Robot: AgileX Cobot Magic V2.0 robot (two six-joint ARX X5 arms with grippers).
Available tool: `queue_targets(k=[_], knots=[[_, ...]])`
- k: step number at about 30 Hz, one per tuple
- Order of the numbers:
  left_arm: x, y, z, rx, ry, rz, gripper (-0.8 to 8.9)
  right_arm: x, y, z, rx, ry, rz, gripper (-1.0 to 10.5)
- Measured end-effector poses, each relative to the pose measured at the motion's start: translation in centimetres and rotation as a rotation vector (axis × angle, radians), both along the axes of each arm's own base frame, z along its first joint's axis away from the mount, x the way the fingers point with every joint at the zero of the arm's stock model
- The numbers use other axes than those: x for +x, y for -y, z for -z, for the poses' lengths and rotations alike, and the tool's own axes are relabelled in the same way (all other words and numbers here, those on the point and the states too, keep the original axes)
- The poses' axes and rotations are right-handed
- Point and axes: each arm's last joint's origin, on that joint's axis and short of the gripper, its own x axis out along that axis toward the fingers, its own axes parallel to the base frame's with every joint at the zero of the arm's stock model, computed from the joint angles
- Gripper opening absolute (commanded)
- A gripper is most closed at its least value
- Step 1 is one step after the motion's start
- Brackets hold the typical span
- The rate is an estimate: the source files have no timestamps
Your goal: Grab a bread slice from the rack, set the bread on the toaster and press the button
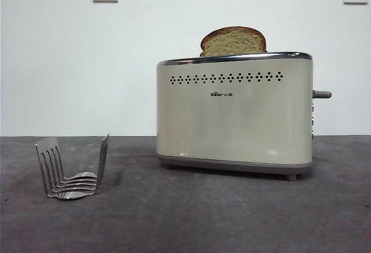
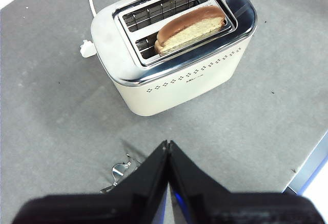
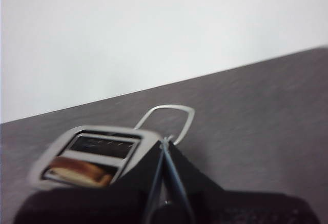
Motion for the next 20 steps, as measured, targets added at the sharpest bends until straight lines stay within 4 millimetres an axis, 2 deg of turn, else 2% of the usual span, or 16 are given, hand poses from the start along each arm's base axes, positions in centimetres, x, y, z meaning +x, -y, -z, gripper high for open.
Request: queue_targets(k=[4,7,13,20], knots=[[0.0,0.0,0.0,0.0,0.0,0.0,-0.04,-1.1,0.1,-1.4,-0.052,0.022,0.062,0.0],[0.0,0.0,0.0,0.0,0.0,0.0,-0.04,-1.1,0.1,-1.2,-0.059,-0.019,0.064,0.0],[0.0,0.0,0.0,0.0,0.0,0.0,-0.04,0.8,0.3,0.1,-0.048,-0.169,0.059,0.0],[0.0,0.0,0.0,0.0,0.0,0.0,-0.04,4.5,0.7,1.7,-0.035,-0.329,0.054,0.0]])
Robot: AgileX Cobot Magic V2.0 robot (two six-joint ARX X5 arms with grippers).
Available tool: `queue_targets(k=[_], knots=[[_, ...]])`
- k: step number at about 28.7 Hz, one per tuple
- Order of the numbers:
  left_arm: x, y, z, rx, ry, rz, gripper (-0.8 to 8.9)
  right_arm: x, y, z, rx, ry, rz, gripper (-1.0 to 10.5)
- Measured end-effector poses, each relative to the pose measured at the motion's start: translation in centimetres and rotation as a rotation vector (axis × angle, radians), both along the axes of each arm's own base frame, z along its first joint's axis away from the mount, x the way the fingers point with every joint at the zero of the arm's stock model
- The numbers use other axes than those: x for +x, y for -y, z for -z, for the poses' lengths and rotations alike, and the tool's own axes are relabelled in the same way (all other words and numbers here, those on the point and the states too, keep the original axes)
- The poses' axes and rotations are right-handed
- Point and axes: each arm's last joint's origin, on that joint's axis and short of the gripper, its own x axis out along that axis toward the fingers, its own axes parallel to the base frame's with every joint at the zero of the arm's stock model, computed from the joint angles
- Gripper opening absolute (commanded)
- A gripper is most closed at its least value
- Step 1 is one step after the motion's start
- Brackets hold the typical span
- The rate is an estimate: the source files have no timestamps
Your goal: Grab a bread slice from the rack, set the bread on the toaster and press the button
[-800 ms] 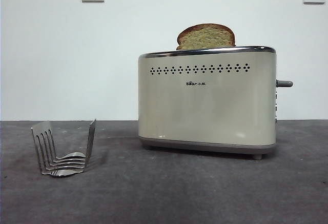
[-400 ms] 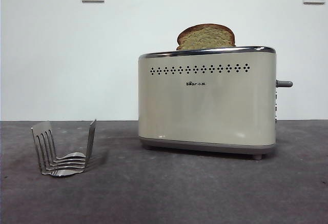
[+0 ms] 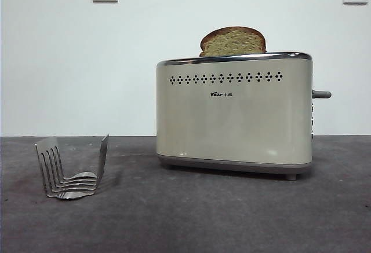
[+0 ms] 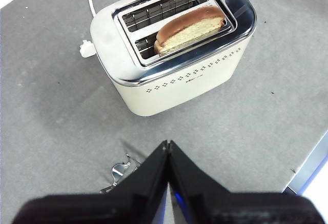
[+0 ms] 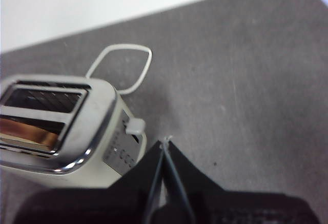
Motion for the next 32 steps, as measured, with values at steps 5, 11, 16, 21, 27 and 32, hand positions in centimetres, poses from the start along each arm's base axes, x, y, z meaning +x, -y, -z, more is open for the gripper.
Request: queue_targets(k=[5,11,16,21,27,32], knots=[[0.0,0.0,0.0,0.0,0.0,0.0,-0.04,3.4,0.4,1.7,0.009,-0.119,0.006,0.0],[0.4,-0.5,0.0,0.019,0.015,-0.007,-0.04,8.1,1.0,4.9,0.017,-0.288,0.018,0.0],[1.2,-0.9,-0.6,0.018,0.116,0.026,-0.04,10.6,1.3,7.1,0.015,-0.385,0.03,0.0],[1.0,-2.4,-2.6,-0.082,0.259,0.098,-0.04,11.1,1.4,7.6,0.018,-0.406,0.03,0.0],[-0.3,-6.4,-3.4,-0.071,0.296,-0.019,-0.04,11.3,1.4,7.5,0.015,-0.387,0.03,0.0],[-2.6,-10.0,-0.8,-0.071,0.356,-0.162,-0.04,11.3,1.4,7.5,0.015,-0.387,0.031,0.0]])
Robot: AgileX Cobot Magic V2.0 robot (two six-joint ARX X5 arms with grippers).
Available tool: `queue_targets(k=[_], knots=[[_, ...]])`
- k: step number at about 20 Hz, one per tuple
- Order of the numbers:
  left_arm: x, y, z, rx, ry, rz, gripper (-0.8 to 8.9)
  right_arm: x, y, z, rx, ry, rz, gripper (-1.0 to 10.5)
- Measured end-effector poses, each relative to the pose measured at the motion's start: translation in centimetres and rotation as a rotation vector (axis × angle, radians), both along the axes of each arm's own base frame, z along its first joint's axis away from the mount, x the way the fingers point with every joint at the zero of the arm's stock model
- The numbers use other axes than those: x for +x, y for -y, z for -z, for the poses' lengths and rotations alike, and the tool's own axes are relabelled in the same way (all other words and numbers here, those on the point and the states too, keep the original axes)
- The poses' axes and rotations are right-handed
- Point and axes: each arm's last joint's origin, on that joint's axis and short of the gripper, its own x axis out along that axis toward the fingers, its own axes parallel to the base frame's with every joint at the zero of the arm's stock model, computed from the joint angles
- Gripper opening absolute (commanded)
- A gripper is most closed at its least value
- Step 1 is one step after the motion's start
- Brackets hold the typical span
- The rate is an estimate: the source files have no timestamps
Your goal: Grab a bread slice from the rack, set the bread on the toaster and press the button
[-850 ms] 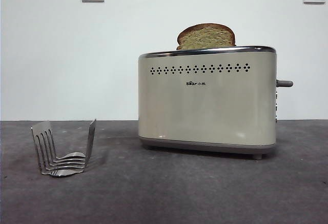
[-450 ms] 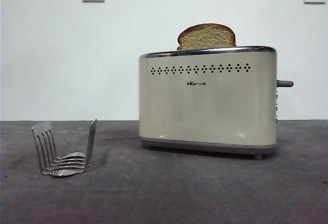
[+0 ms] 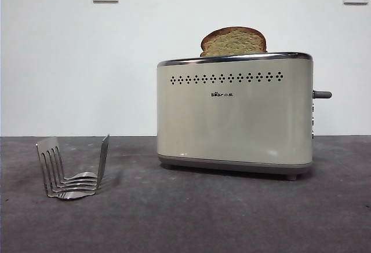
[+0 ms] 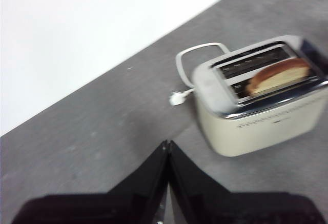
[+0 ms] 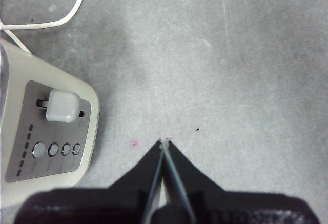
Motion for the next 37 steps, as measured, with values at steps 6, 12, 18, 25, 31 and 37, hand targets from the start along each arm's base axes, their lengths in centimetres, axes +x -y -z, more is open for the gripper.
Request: queue_targets(k=[6,12,18,25,31,37], knots=[[-2.3,-3.1,10.5,-0.073,0.187,-0.103,-0.04,0.0,0.0,0.0,0.0,0.0,0.0,0.0],[-4.4,-4.3,25.6,-0.253,0.292,-0.241,-0.04,0.0,0.0,0.0,0.0,0.0,0.0,0.0],[-5.6,-4.8,30.5,-0.311,0.34,-0.354,-0.04,0.0,0.0,0.0,0.0,0.0,0.0,0.0],[-6.0,-4.9,31.8,-0.319,0.319,-0.378,-0.04,0.0,0.0,0.0,0.0,0.0,0.0,0.0],[-6.1,-5.0,32.6,-0.312,0.234,-0.402,-0.04,0.0,0.0,0.0,0.0,0.0,-0.001,0.0],[-6.1,-5.0,32.6,-0.312,0.234,-0.402,-0.04,0.0,0.0,0.0,0.0,0.0,0.0,0.0]])
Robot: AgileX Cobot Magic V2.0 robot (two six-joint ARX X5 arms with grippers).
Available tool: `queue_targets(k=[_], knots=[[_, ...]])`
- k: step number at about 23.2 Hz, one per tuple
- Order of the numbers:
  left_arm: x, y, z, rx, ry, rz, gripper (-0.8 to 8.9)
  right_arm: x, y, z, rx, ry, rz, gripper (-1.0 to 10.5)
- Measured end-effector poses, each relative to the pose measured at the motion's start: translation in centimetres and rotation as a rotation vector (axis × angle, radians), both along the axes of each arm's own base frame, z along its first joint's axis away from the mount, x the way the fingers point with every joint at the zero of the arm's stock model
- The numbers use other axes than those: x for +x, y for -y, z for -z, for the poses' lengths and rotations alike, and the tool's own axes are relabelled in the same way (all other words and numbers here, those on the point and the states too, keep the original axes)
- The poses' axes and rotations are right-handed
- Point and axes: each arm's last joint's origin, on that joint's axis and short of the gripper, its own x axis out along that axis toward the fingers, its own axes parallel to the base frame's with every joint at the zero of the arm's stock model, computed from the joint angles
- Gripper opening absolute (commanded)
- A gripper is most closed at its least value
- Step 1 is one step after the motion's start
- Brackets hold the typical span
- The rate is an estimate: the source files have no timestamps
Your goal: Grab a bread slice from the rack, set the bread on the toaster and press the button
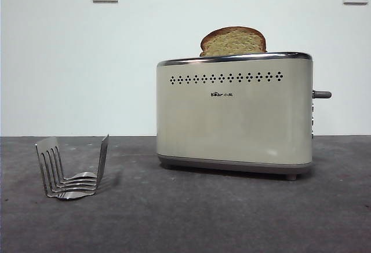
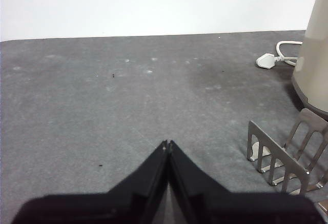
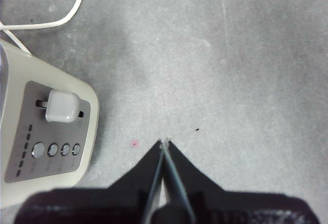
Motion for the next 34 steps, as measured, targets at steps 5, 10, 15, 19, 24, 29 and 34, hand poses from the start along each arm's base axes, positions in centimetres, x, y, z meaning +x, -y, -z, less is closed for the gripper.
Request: queue_targets(k=[5,10,15,19,24,29,34], knots=[[0.0,0.0,0.0,0.0,0.0,0.0,-0.04,0.0,0.0,0.0,0.0,0.0,0.0,0.0],[0.0,0.0,0.0,0.0,0.0,0.0,-0.04,-2.0,-0.1,-1.0,-0.059,0.083,0.035,0.0],[0.0,0.0,0.1,-0.001,-0.008,0.0,-0.04,-6.7,-0.9,1.7,-0.122,0.517,0.049,0.0],[0.0,0.0,0.1,-0.001,-0.008,0.0,-0.04,-11.4,-0.9,8.1,-0.295,0.73,0.103,0.0],[0.0,0.0,0.1,-0.001,-0.008,0.0,-0.04,-14.2,-1.7,13.6,-0.334,0.854,0.01,0.0],[0.0,0.0,0.1,-0.001,-0.008,0.0,-0.04,-15.0,-2.2,16.0,-0.341,0.814,-0.106,0.0],[0.0,0.0,0.1,-0.001,-0.009,0.0,-0.04,-15.6,-2.2,17.4,-0.338,0.704,-0.14,0.0]])
